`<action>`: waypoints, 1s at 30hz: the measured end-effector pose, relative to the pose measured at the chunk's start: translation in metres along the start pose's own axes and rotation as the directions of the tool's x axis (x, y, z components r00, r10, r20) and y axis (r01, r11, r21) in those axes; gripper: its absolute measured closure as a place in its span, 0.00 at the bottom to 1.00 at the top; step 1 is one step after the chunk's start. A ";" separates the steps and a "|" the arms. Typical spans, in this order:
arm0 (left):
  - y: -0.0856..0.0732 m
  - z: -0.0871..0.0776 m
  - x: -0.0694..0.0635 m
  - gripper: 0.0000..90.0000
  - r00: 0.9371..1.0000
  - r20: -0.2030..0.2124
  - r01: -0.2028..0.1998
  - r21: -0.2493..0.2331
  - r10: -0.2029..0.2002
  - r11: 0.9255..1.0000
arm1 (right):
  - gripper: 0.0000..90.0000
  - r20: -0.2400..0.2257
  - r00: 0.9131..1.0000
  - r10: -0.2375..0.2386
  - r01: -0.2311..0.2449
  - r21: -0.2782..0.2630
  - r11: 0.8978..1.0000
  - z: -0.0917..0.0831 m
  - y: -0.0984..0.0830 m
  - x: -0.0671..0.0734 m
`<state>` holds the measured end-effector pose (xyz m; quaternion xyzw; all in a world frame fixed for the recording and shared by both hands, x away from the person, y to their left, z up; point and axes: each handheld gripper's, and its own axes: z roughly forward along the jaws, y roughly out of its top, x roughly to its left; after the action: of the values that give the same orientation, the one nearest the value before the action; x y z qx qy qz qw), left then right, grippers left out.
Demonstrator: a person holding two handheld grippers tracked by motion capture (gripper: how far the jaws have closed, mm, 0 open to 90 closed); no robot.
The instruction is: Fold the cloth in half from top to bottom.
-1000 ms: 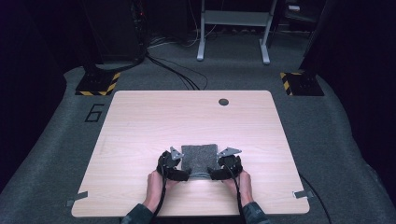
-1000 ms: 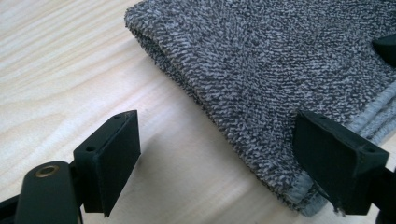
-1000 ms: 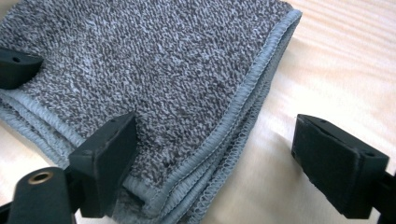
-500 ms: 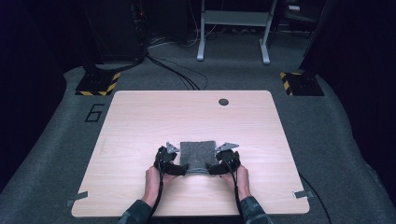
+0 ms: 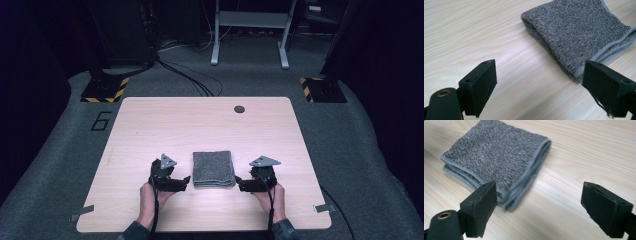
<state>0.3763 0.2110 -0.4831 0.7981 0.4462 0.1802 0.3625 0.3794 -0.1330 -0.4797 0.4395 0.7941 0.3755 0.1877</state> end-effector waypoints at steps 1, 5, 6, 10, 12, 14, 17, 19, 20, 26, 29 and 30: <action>0.000 0.000 0.000 0.14 1.000 0.000 0.000 0.000 0.000 1.000 | 0.15 0.000 1.000 0.000 0.000 0.000 1.000 0.000 0.000 0.000; -0.012 -0.014 0.009 0.14 1.000 -0.027 0.006 0.000 -0.006 1.000 | 0.15 0.036 0.999 0.010 -0.010 -0.010 1.000 -0.021 -0.013 -0.010; -0.016 -0.018 0.012 0.14 0.999 -0.032 0.004 0.003 -0.004 1.000 | 0.15 0.042 0.999 0.013 -0.012 -0.014 1.000 -0.025 -0.017 -0.013; -0.041 -0.027 0.031 0.14 0.995 -0.081 0.051 0.024 -0.049 0.998 | 0.15 0.089 0.995 0.054 -0.054 -0.003 0.999 -0.041 -0.042 -0.032; -0.047 -0.028 0.035 0.14 0.993 -0.093 0.069 0.030 -0.066 0.997 | 0.15 0.110 0.992 0.067 -0.068 0.011 0.998 -0.043 -0.054 -0.039; -0.058 -0.028 0.043 0.14 0.989 -0.112 0.098 0.034 -0.093 0.995 | 0.15 0.121 0.990 0.070 -0.072 0.019 0.997 -0.043 -0.059 -0.043; -0.071 -0.028 0.052 0.13 0.984 -0.133 0.125 0.054 -0.116 0.991 | 0.15 0.146 0.985 0.092 -0.098 0.034 0.995 -0.044 -0.075 -0.053; -0.077 -0.027 0.056 0.13 0.980 -0.153 0.133 0.052 -0.124 0.990 | 0.15 0.175 0.981 0.087 -0.096 0.042 0.995 -0.044 -0.084 -0.060; -0.079 -0.027 0.058 0.13 0.978 -0.171 0.126 0.043 -0.117 0.991 | 0.15 0.183 0.978 0.100 -0.110 0.045 0.993 -0.043 -0.086 -0.061; -0.083 -0.025 0.060 0.10 0.974 -0.188 0.125 0.003 -0.122 0.992 | 0.14 0.182 0.977 0.110 -0.118 0.035 0.992 -0.039 -0.094 -0.069; -0.084 -0.024 0.060 0.09 0.973 -0.192 0.125 -0.013 -0.125 0.992 | 0.14 0.182 0.978 0.105 -0.110 0.020 0.994 -0.038 -0.095 -0.070; -0.084 -0.024 0.060 0.09 0.973 -0.192 0.125 -0.013 -0.125 0.992 | 0.14 0.182 0.978 0.105 -0.110 0.020 0.994 -0.038 -0.095 -0.070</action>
<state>0.3448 0.3006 -0.5314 0.7473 0.5283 0.2337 0.3285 0.3405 -0.2395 -0.5292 0.5167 0.7544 0.3318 0.2318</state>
